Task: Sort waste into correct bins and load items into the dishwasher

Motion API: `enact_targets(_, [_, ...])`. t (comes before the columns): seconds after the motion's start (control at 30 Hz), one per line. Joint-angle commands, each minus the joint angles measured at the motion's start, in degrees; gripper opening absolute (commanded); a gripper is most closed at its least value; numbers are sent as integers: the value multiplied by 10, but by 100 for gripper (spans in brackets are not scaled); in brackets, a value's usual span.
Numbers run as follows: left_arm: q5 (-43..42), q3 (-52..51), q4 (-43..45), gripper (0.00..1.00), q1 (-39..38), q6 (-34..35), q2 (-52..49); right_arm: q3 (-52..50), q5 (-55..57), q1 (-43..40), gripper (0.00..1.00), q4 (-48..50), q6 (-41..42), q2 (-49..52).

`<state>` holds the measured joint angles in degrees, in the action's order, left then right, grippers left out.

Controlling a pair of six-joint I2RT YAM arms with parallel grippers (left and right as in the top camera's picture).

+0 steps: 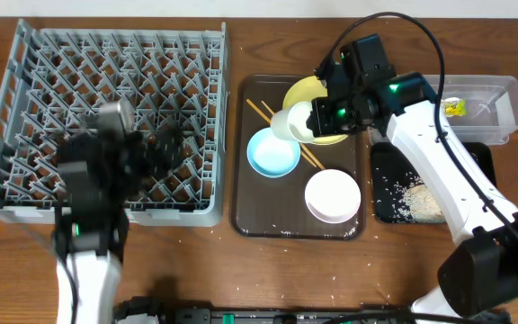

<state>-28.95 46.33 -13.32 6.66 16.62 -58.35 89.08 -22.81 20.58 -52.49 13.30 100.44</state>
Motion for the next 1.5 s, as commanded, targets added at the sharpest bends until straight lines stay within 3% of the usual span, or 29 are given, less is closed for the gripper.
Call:
enact_targets(0.0, [-162, 55, 25, 93, 1, 97, -85, 5, -27, -13, 1, 17, 38, -2])
enact_targets(0.1, [-243, 59, 111, 93, 1, 287, -152, 4, -28, -25, 1, 53, 82, 0])
enact_targets(0.2, [-260, 59, 106, 93, 1, 456, -190, 1, -39, -36, 1, 91, 108, 3])
enact_targets(0.33, [-328, 59, 82, 93, 1, 558, -222, 0, -80, -47, 1, 141, 127, 15])
enact_targets(0.47, [-384, 58, 82, 93, 1, 560, -235, 0, -177, -50, 1, 191, 131, 51])
enact_targets(0.7, [-437, 57, 83, 93, 1, 555, -235, 0, -475, -46, 1, 351, 89, 145])
enact_targets(0.87, [-463, 57, 89, 92, 1, 431, -235, 0, -583, -30, 1, 409, 89, 195])
enact_targets(1.03, [-504, 57, 89, 92, 1, 369, -235, 0, -626, -5, 1, 445, 89, 212])
enact_targets(1.47, [-517, 57, 89, 93, 1, 346, -235, 0, -648, 56, 1, 468, 89, 214])
